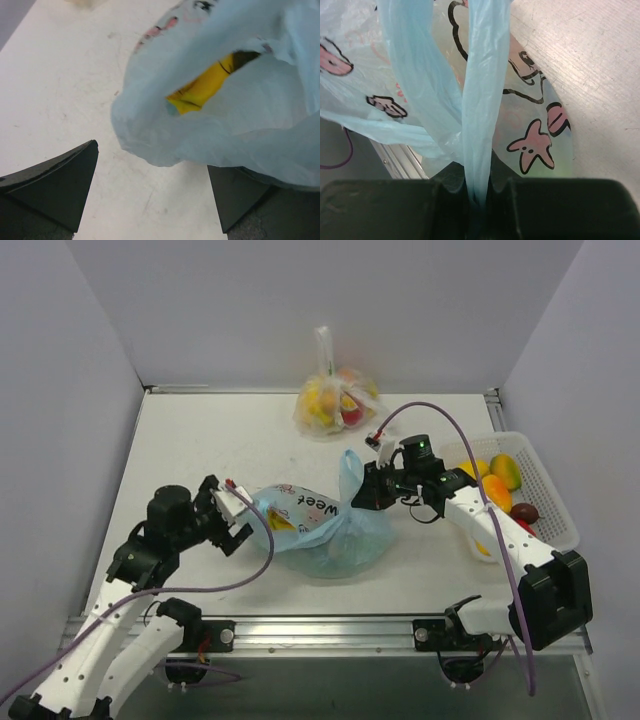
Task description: Place the fake fruits into the plastic bag and tie a complex knot
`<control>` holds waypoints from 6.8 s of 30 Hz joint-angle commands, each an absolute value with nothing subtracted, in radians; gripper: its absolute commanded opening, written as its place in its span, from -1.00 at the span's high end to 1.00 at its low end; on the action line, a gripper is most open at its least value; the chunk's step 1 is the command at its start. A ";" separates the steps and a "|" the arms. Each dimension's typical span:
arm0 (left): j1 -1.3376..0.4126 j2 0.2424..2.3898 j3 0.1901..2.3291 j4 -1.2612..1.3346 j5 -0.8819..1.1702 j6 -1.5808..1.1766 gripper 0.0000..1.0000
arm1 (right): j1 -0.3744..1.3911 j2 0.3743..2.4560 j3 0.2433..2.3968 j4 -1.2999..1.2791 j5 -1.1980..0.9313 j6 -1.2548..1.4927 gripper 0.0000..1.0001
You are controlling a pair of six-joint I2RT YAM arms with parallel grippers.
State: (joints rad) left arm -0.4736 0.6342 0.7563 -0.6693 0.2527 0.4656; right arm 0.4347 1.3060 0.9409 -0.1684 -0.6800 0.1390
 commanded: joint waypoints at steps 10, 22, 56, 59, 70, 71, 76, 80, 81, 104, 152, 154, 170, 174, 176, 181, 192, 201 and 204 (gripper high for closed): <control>-0.104 0.874 0.805 -0.210 1.153 0.597 -0.95 | 0.463 1.258 0.986 -0.250 -0.707 0.008 1.00; -0.371 0.979 0.857 -0.329 1.117 0.727 -0.12 | 0.512 1.256 1.015 -0.299 -0.681 -0.110 1.00; -0.506 1.097 0.742 0.195 0.784 -0.130 1.00 | 0.620 1.325 1.081 -0.167 -0.884 0.000 -0.35; -0.531 1.100 0.739 0.215 0.767 -0.149 1.00 | 0.623 1.336 1.074 -0.135 -0.877 0.044 -0.48; -0.636 1.109 0.758 0.222 0.669 -0.166 1.00 | 0.626 1.379 1.103 -0.109 -0.857 0.094 -0.63; -0.647 1.114 0.765 0.212 0.649 -0.158 1.00 | 0.626 1.384 1.104 -0.104 -0.865 0.094 -0.63; -0.693 1.123 0.788 0.170 0.606 -0.114 1.00 | 0.627 1.384 1.103 -0.100 -0.908 0.068 -0.64; -0.684 1.134 0.789 0.161 0.581 -0.161 1.00 | 0.629 1.371 1.095 -0.132 -0.861 0.046 -0.66; -0.680 1.129 0.781 0.181 0.610 -0.173 1.00 | 0.627 1.367 1.094 -0.146 -0.842 0.040 -0.66; -0.658 1.088 0.767 0.163 0.733 -0.245 1.00 | 0.336 1.036 0.782 -0.088 -0.927 -0.049 -1.00; -0.850 1.101 0.854 0.100 0.474 -0.426 1.00 | 0.477 1.147 0.790 0.115 -0.768 0.098 1.00; -0.867 1.118 0.854 0.150 0.465 -0.416 1.00 | 0.483 1.150 0.788 0.123 -0.808 0.107 1.00; -0.779 1.262 0.881 0.207 0.390 -0.492 1.00 | 0.479 1.080 0.773 -0.070 -1.103 -0.149 -0.11; -0.776 1.266 0.884 0.219 0.406 -0.503 1.00 | 0.486 1.068 0.770 -0.090 -1.109 -0.192 -0.45; -0.776 1.273 0.887 0.222 0.413 -0.503 1.00 | 0.489 1.068 0.779 -0.112 -1.109 -0.221 -0.54; -0.793 1.287 0.900 0.215 0.385 -0.469 1.00 | 0.494 1.075 0.776 -0.069 -1.076 -0.177 -0.57; -0.888 1.284 0.937 0.144 0.285 -0.344 1.00 | 0.495 1.137 0.779 0.109 -1.019 0.026 -0.41; -0.896 1.249 0.951 0.106 0.343 -0.255 0.85 | 0.488 1.146 0.785 0.087 -0.994 0.008 0.72; -0.897 1.226 0.943 0.081 0.365 -0.239 0.56 | 0.479 1.147 0.776 0.098 -0.991 0.008 1.00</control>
